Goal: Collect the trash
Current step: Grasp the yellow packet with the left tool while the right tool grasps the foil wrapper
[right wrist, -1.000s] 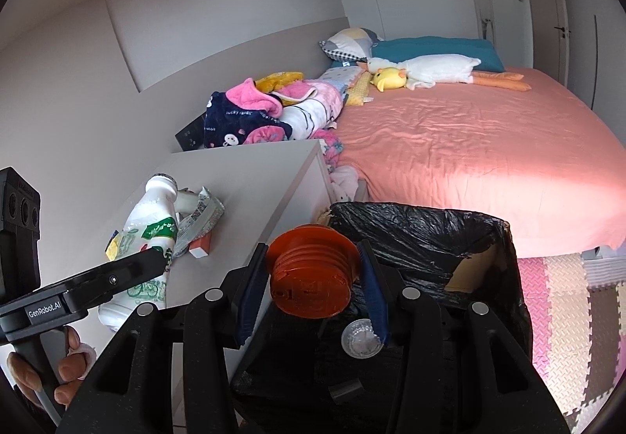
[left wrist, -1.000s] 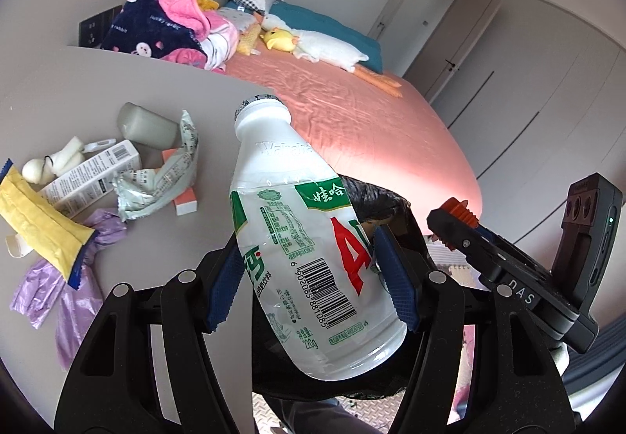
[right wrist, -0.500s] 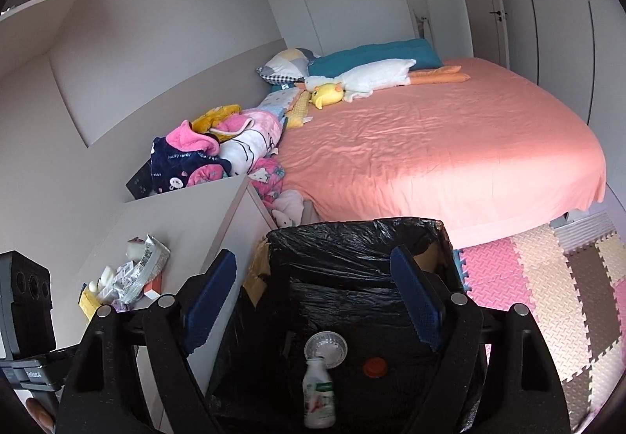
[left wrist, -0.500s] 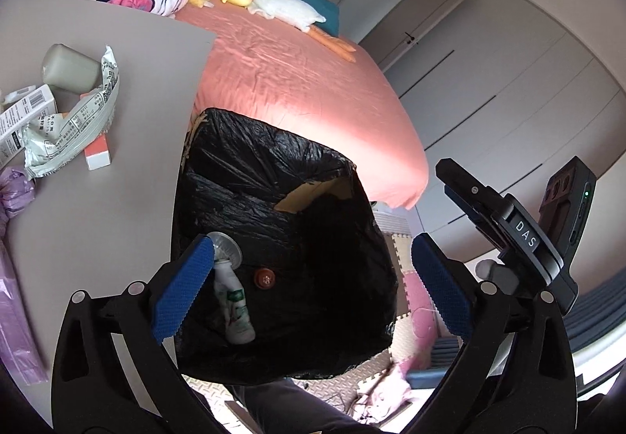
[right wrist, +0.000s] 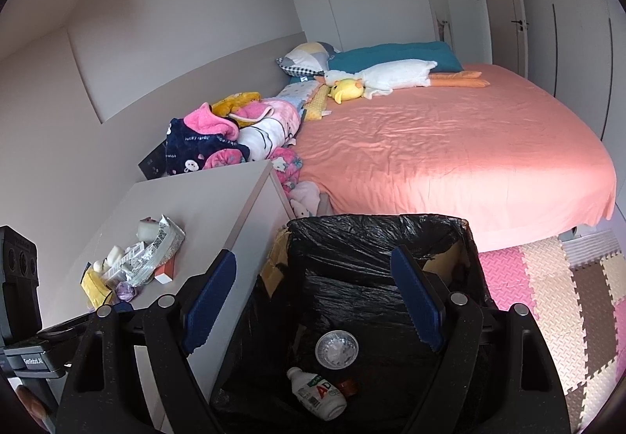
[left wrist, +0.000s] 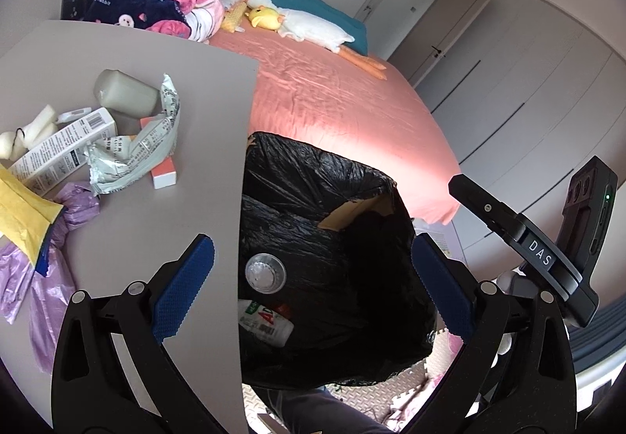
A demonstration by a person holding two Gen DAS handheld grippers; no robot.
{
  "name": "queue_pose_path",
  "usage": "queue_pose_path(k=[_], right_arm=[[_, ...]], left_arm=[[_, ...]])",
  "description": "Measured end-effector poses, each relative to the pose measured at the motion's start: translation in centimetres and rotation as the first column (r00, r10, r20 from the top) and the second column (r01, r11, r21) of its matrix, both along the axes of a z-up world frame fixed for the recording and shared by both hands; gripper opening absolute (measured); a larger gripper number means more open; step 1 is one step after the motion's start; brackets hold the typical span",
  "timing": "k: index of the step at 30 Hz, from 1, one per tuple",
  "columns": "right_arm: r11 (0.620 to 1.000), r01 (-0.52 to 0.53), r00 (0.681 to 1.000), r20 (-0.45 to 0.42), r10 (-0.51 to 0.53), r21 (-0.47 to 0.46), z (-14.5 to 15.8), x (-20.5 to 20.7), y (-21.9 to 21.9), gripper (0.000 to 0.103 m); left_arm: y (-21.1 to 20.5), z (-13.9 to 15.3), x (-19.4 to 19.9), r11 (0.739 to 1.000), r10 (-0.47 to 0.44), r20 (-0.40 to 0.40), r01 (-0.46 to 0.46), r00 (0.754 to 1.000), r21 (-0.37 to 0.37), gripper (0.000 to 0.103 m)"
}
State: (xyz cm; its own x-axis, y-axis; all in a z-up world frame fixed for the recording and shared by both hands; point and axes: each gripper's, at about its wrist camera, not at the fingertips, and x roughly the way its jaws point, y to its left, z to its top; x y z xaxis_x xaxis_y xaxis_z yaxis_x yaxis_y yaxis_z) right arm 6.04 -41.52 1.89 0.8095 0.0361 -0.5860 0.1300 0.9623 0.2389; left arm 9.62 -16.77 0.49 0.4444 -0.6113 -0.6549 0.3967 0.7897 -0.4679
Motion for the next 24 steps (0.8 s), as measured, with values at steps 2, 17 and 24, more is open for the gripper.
queue_pose_path(k=[2, 17, 24], right_arm=[[1.0, -0.009, 1.0, -0.002, 0.009, -0.001, 0.0, 0.3, 0.5, 0.081], [0.994, -0.104, 0.994, -0.018, 0.104, 0.014, -0.7, 2.8, 4.6, 0.081], [0.989, -0.147, 0.989, -0.018, 0.148, 0.018, -1.2, 4.0, 6.9, 0.081]], left_arm=[[0.5, 0.1, 0.1, 1.0, 0.02, 0.009, -0.02, 1.0, 0.011, 0.097], [5.1, 0.3, 1.1, 0.987, 0.153, 0.027, -0.154, 0.988, 0.044, 0.097], [7.8, 0.1, 1.7, 0.972, 0.227, 0.027, -0.228, 0.974, 0.055, 0.097]])
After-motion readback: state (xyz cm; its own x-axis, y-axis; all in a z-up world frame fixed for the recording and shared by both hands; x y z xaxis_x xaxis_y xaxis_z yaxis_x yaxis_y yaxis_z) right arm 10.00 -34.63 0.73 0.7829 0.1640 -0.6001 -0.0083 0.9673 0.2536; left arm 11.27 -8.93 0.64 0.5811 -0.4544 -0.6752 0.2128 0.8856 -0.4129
